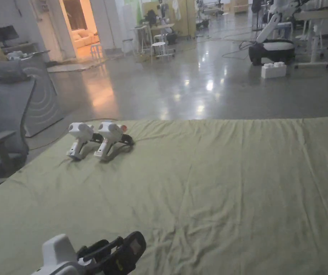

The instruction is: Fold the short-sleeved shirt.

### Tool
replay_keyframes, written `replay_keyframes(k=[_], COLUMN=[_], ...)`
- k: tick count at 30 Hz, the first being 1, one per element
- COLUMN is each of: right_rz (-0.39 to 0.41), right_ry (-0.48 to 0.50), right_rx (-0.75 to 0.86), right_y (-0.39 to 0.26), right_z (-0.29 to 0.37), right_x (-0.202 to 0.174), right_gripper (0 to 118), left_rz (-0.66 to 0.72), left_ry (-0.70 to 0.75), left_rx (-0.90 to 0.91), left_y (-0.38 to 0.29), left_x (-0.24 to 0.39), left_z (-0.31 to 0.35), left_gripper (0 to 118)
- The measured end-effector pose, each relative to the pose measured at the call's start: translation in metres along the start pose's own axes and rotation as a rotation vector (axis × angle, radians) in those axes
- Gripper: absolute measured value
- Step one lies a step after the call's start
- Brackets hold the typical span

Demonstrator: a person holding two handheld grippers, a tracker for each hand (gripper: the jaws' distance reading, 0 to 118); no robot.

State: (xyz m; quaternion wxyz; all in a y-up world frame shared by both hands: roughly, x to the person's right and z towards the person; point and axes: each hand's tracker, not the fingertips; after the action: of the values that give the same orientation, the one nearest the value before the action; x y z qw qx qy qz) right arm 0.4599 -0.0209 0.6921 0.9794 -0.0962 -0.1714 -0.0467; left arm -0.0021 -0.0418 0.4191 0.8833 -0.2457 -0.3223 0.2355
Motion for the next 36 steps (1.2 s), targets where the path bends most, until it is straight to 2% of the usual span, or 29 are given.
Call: replay_keyframes(k=[4,8,12,13,15,17,18,20,21,24,27,30,34,36], right_rz=[-0.012,-0.035,-0.039,-0.032,-0.032,-0.036,-0.039,-0.04,-0.035,-0.01,-0.007,-0.02,-0.032,-0.044], right_ry=[-0.004,-0.009,-0.014,-0.018,-0.017,-0.014,-0.013,-0.006,-0.004,0.001,0.003,0.002,0.009,0.016], right_rx=[-0.059,-0.11,-0.14,-0.145,-0.158,-0.168,-0.169,-0.177,-0.182,-0.185,-0.203,-0.218,-0.212,-0.208], right_y=[-0.008,-0.016,-0.02,-0.02,-0.021,-0.022,-0.022,-0.023,-0.022,-0.023,-0.025,-0.027,-0.027,-0.028], right_z=[-0.004,-0.01,-0.012,-0.012,-0.013,-0.013,-0.013,-0.013,-0.012,-0.007,-0.008,-0.009,-0.006,-0.004], right_x=[0.003,0.005,0.004,0.004,0.003,0.001,0.0,-0.003,-0.005,-0.007,-0.006,-0.004,0.0,0.003], right_gripper=[0,0,0,0,0,0,0,0,0,0,0,0,0,0], left_rz=[0.245,0.383,0.48,0.494,0.55,0.624,0.652,0.594,0.572,0.607,0.491,0.555,0.351,0.153], left_ry=[0.014,0.067,0.099,0.076,0.017,-0.041,-0.069,-0.021,0.02,-0.005,0.021,0.032,0.138,0.235], left_rx=[-0.185,-0.246,-0.278,-0.283,-0.265,-0.278,-0.306,-0.319,-0.342,-0.346,-0.303,-0.209,-0.134,-0.149], left_y=[-0.037,-0.068,-0.088,-0.086,-0.088,-0.088,-0.092,-0.099,-0.1,-0.097,-0.085,-0.064,-0.008,0.018], left_x=[-0.091,-0.158,-0.181,-0.16,-0.157,-0.154,-0.153,-0.148,-0.153,-0.152,-0.144,-0.143,-0.135,-0.113], left_z=[-0.034,-0.06,-0.077,-0.076,-0.08,-0.085,-0.09,-0.098,-0.1,-0.098,-0.088,-0.077,-0.049,-0.042], left_gripper=[100,100,99,99,98,90,76,29,18,12,10,10,10,10])
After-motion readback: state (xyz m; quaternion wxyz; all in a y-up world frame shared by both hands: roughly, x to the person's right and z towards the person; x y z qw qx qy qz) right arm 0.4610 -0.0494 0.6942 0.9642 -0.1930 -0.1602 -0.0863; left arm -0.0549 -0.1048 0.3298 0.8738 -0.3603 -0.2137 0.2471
